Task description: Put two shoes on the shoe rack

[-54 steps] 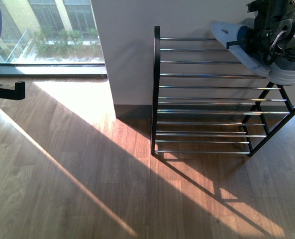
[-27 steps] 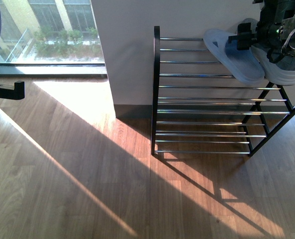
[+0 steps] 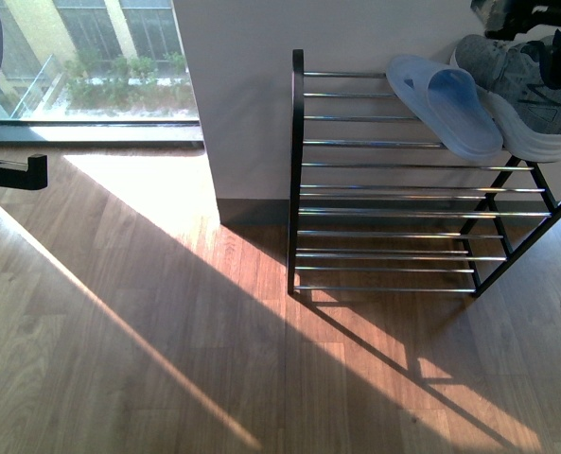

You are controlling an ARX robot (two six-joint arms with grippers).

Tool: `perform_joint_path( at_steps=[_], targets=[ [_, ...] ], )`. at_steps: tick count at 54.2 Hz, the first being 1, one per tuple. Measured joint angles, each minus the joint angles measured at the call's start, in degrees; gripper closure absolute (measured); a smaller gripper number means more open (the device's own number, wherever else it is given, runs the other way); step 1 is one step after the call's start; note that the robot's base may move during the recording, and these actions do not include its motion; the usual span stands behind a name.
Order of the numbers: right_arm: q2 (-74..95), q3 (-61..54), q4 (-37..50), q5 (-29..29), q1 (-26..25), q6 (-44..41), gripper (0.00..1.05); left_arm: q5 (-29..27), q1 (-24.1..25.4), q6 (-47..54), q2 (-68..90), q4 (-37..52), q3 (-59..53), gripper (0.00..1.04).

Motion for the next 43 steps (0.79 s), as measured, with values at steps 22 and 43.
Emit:
perform_joint_path(
  at_steps=[22,43],
  targets=[
    [-25.1,-32.7,14.4,-11.3,-3.5,6.5,0.09,0.0,0.0,0.0,0.0,0.0,0.0,1.03],
    [-27.6,-41.0,28.3,10.1,-2.0,-0.5,0.33,0.0,0.0,0.0,0.0,0.0,0.0,1.03]
  ],
)
